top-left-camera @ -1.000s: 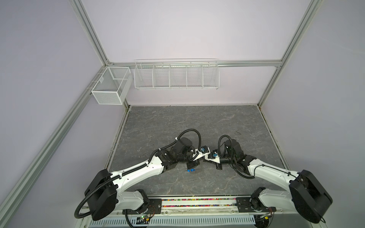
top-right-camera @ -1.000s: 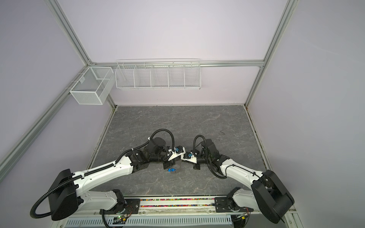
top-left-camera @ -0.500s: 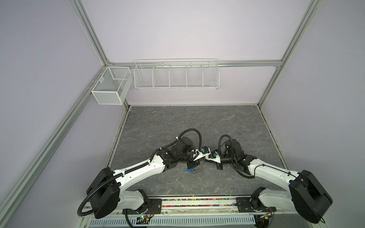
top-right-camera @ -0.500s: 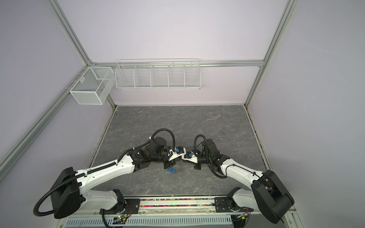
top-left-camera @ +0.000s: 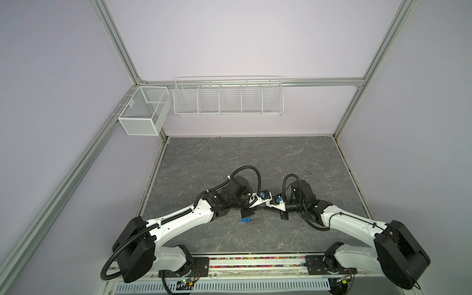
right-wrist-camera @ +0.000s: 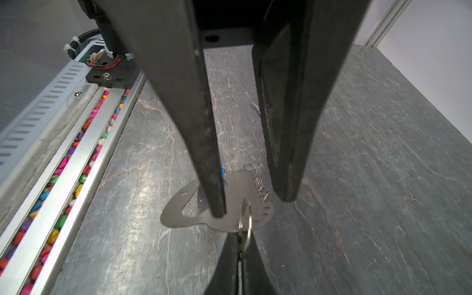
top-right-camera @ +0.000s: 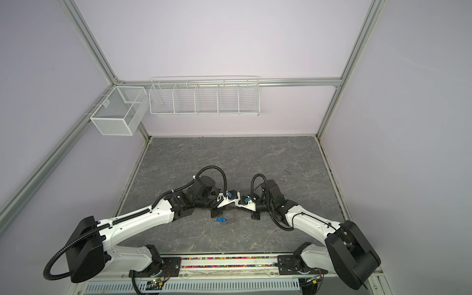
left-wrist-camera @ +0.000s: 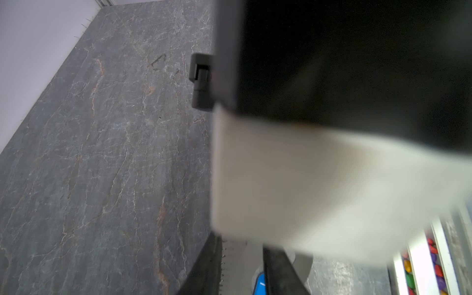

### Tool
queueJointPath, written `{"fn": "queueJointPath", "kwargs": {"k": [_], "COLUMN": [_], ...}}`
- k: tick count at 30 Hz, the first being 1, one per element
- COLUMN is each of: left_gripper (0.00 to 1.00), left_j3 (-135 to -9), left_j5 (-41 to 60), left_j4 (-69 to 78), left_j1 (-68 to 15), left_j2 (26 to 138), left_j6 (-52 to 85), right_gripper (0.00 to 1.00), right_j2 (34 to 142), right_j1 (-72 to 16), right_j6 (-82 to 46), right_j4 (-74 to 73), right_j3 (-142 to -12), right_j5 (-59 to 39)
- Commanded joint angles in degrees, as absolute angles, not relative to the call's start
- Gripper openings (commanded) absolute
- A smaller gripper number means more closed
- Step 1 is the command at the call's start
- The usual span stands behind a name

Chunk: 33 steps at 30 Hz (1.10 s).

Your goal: Put the keys on the keyring

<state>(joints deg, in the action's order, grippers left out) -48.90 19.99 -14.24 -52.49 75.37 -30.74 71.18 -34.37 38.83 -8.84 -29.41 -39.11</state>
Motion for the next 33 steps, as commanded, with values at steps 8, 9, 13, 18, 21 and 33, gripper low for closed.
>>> {"fn": "queueJointPath", "kwargs": {"k": [8, 9, 13, 18, 21, 33], "left_gripper": [0.26, 0.25, 0.21, 0.1, 0.02, 0.0], "left_j3": [-46.1, -46.1, -46.0, -45.9, -46.0, -46.0], "left_j5": [23.3, 23.7, 25.1, 26.4, 27.0, 29.6], "left_j4": [-11.4, -11.1, -9.8, -8.3, -8.4, -6.9], "left_j1": [-51.6, -51.5, -51.6, -51.6, -51.6, -51.6], "left_j2": [74.9, 75.0, 75.8, 76.6, 76.8, 77.3], "left_j6": [-31.8, -31.7, -31.6, -30.9, -30.8, -30.4], "right_gripper": [0.08, 0.07, 0.07, 0.07, 0.08, 0.18], "right_j2": [69.6, 69.6, 69.9, 69.8, 69.6, 69.9], "right_j1": [-34.7, -34.8, -34.8, -34.7, -34.6, -34.4], "right_j6": [39.5, 39.5, 39.4, 39.2, 38.7, 38.9], "right_j4": [-10.5, -10.5, -10.6, -10.7, -11.1, -10.2], "right_j3": [-30.9, -30.9, -31.0, -31.1, -30.9, -31.5], "right_j5": [-42.0, -42.1, -42.2, -42.0, -41.7, -41.3]}}
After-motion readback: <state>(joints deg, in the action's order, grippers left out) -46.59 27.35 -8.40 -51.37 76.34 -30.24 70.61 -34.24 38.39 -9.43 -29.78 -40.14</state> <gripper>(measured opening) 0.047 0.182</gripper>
